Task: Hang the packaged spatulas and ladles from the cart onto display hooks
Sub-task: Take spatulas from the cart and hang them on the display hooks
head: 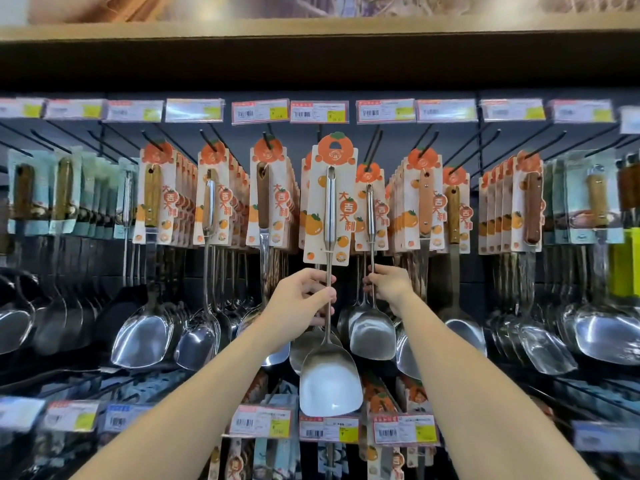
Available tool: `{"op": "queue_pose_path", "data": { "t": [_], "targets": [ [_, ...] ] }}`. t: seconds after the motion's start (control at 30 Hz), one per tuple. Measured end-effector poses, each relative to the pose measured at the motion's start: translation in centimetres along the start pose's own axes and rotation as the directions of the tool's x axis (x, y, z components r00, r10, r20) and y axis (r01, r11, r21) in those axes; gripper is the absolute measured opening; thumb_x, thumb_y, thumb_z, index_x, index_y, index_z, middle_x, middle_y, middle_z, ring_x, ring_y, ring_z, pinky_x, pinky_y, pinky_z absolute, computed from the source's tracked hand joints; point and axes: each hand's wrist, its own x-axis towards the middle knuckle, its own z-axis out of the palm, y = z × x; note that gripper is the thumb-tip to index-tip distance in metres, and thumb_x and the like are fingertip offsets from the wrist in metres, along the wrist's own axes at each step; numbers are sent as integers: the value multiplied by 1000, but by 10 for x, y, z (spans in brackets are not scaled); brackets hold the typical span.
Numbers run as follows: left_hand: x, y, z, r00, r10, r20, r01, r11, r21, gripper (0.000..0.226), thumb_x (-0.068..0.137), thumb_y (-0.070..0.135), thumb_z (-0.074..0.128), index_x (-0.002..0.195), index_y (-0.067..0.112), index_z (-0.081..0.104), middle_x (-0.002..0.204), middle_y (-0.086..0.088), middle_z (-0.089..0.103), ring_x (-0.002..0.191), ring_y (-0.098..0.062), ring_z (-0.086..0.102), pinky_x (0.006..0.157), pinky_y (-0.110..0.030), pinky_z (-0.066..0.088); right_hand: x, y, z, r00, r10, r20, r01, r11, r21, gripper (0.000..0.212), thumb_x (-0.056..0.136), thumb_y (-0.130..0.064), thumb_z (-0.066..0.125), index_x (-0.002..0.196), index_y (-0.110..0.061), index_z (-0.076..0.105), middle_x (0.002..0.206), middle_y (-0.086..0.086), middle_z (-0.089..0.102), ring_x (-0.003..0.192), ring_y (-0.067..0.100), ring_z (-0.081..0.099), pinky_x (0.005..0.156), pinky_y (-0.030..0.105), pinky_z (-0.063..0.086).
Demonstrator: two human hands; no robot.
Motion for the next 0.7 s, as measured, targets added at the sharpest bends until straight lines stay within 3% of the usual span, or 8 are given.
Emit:
{"op": "queue_pose_path", "data": {
  "t": [0.07, 0.17, 0.27, 0.33, 0.43, 0.53, 0.6, 0.7],
  "targets": [
    [0, -3, 1, 1000, -5, 4, 5, 1000, -5, 18, 100, 13, 65, 116, 19, 68, 95, -12, 76, 85, -25, 76, 78, -45, 66, 7, 5, 1, 1000, 6, -29, -8, 999, -53, 18, 97, -6, 60, 100, -11, 77, 95, 17, 76, 73, 20, 64, 68, 35, 58],
    [0, -10, 2, 1000, -11, 3, 11, 1000, -1, 18, 99, 14, 66, 116, 20, 68, 93, -9, 76, 89, -30, 77, 78, -47, 66, -2, 8, 2, 996, 0, -85, -14, 986, -164, 35, 98, -17, 64, 131, -7, 66, 129, 14, 68, 104, 25, 65, 89, 33, 49],
    [0, -14, 6, 1000, -13, 14, 13, 1000, -11, 17, 99, 13, 66, 115, 19, 68, 88, -5, 76, 87, -28, 76, 78, -47, 66, -23, 5, -1, 985, -39, -168, 9, 984, -176, 37, 98, -17, 60, 135, -12, 64, 133, 12, 66, 111, 24, 64, 104, 39, 51],
    [1, -13, 11, 1000, -8, 23, 8, 1000, -16, 17, 99, 13, 67, 115, 19, 68, 86, -4, 76, 84, -24, 76, 76, -44, 66, -39, -3, -4, 990, -58, -126, 67, 996, 67, 30, 100, -12, 55, 129, -12, 63, 121, 15, 71, 100, 25, 72, 96, 44, 58],
    [1, -10, 23, 999, 14, 33, -14, 1000, -17, 18, 98, 13, 68, 115, 17, 69, 90, -11, 77, 88, -28, 77, 70, -36, 65, -73, -28, -15, 984, -159, 76, 114, 903, 414, 24, 105, -17, 50, 127, -12, 58, 113, 15, 75, 98, 29, 76, 90, 44, 61],
    [1, -7, 35, 998, 19, 61, -16, 999, -47, 17, 97, 13, 70, 114, 17, 70, 93, -16, 76, 87, -25, 76, 66, -32, 63, -89, -50, -25, 932, -295, 213, 198, 903, 382, 41, 98, -27, 65, 136, -16, 55, 118, 7, 76, 107, 25, 74, 94, 45, 60],
    [2, -6, 40, 997, 19, 72, -15, 998, -65, 18, 97, 13, 70, 114, 17, 71, 92, -14, 76, 87, -24, 76, 69, -38, 65, -91, -57, -26, 932, -305, 195, 243, 927, 286, 55, 90, -20, 77, 139, -16, 52, 118, 4, 76, 106, 20, 74, 93, 46, 61],
    [6, -4, 45, 996, 17, 83, -10, 996, -83, 17, 97, 14, 70, 114, 18, 72, 87, -8, 77, 91, -24, 76, 74, -44, 66, -91, -65, -27, 936, -317, 156, 273, 929, 251, 51, 88, -10, 78, 133, -15, 56, 112, 5, 78, 101, 20, 76, 91, 47, 61]
  ]
}}
